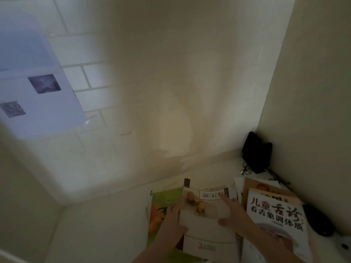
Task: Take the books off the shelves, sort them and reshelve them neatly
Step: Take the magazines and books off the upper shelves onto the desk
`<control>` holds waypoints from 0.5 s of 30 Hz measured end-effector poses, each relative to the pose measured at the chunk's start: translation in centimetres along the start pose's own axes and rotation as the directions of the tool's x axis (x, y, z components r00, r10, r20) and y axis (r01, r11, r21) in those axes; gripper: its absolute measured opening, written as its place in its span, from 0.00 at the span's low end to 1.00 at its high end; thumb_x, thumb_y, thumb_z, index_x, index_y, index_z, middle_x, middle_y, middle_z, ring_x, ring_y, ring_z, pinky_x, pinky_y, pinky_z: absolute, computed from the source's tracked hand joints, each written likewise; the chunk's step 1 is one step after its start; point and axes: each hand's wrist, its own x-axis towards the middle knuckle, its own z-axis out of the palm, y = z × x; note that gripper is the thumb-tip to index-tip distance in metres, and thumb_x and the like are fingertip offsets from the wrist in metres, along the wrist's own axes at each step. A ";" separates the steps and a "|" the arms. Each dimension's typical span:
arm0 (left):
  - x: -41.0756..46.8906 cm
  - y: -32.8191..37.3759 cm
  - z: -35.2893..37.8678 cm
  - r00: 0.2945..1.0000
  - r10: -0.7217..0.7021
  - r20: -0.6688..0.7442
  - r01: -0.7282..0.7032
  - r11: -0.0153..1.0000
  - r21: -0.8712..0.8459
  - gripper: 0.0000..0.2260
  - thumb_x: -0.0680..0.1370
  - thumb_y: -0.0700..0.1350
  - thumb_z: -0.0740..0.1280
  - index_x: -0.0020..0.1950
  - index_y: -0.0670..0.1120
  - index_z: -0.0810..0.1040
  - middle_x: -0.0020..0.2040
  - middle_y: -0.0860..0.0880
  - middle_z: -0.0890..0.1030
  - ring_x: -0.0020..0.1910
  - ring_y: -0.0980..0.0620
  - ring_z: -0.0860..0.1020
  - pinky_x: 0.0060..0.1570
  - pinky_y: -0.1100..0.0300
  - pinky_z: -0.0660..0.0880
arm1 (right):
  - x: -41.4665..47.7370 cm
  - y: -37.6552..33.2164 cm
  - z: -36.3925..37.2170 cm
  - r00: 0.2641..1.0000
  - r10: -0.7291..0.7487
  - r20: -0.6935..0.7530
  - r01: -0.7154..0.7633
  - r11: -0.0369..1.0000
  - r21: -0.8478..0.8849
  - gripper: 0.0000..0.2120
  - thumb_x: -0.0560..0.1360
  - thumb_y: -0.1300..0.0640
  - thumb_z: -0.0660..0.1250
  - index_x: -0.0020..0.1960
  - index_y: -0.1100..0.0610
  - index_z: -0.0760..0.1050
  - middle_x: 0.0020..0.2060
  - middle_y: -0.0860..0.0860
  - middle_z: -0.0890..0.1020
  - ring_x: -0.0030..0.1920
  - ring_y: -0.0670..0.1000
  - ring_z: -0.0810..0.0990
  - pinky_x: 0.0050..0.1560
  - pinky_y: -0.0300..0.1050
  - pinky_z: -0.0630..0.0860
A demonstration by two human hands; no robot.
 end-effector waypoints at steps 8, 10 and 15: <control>0.6 -3.6 -1.2 0.998 -0.056 0.015 0.054 0.994 0.094 0.44 0.68 0.48 0.73 0.69 0.69 0.45 0.72 0.50 0.62 0.68 0.48 0.69 0.63 0.51 0.73 | 0.4 0.9 0.4 0.999 -0.032 0.044 0.019 0.962 0.273 0.48 0.67 0.54 0.77 0.77 0.44 0.50 0.71 0.48 0.61 0.68 0.53 0.67 0.64 0.51 0.74; 0.9 -4.6 -1.6 0.998 -0.053 0.041 0.049 0.994 0.097 0.44 0.67 0.46 0.74 0.71 0.68 0.49 0.72 0.52 0.62 0.66 0.48 0.70 0.58 0.53 0.76 | 0.4 0.6 0.2 0.995 -0.057 0.083 0.019 0.914 0.406 0.55 0.59 0.48 0.80 0.76 0.46 0.50 0.67 0.42 0.64 0.65 0.50 0.70 0.62 0.51 0.75; 0.9 -5.2 -2.1 0.995 -0.071 0.067 0.069 0.997 0.027 0.44 0.70 0.40 0.73 0.77 0.53 0.49 0.74 0.50 0.59 0.68 0.50 0.68 0.57 0.61 0.76 | 0.8 -0.2 0.4 0.988 -0.064 0.141 -0.002 0.906 0.424 0.60 0.55 0.44 0.75 0.78 0.48 0.45 0.74 0.49 0.62 0.70 0.54 0.67 0.65 0.50 0.72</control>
